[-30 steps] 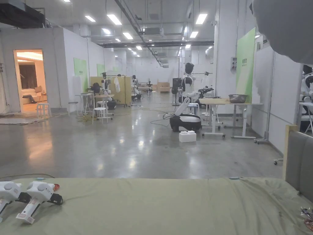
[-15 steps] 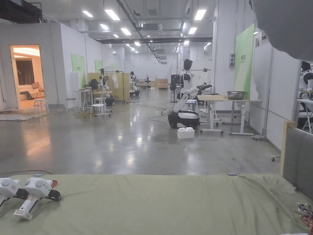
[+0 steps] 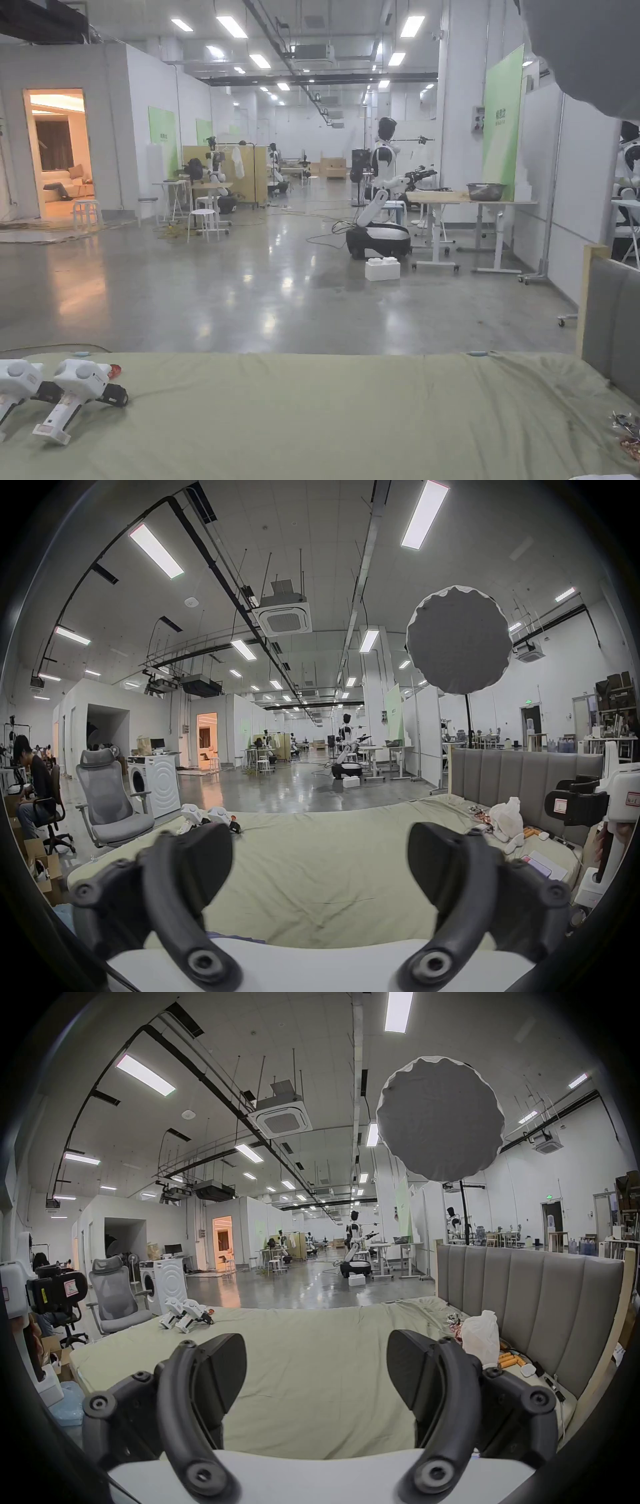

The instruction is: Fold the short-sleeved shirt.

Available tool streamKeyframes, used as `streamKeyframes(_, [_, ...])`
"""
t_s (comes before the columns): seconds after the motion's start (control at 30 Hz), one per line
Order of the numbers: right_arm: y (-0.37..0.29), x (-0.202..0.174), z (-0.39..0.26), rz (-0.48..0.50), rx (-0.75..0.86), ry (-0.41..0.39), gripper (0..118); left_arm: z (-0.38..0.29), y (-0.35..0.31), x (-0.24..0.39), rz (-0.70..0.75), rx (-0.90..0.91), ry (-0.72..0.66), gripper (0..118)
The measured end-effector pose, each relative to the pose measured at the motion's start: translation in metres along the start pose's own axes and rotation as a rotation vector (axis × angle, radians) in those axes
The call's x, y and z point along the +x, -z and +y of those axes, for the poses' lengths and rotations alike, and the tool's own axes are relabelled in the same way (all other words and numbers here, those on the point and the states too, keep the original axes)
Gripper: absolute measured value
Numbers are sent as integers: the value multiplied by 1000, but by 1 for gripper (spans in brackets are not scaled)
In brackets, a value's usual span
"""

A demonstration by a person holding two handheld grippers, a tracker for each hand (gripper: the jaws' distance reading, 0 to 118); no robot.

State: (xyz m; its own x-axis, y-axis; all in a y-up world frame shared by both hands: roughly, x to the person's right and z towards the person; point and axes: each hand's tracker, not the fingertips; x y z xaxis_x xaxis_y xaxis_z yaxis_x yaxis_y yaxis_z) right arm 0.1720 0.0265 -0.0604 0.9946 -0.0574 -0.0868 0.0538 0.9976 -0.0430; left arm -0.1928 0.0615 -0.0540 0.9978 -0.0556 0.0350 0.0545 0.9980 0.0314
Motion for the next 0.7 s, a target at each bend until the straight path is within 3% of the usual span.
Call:
streamKeyframes(0.07, [1, 0, -2, 0, 7, 4, 112, 0, 0, 0, -10, -2, 6, 118])
streamKeyframes(0.2, [3, 1, -4, 17, 2, 22, 118, 2, -2, 1, -16, 11, 8, 118])
streamKeyframes(0.7, [2, 1, -5, 11, -6, 29, 118, 0, -3, -3, -5, 12, -4, 118])
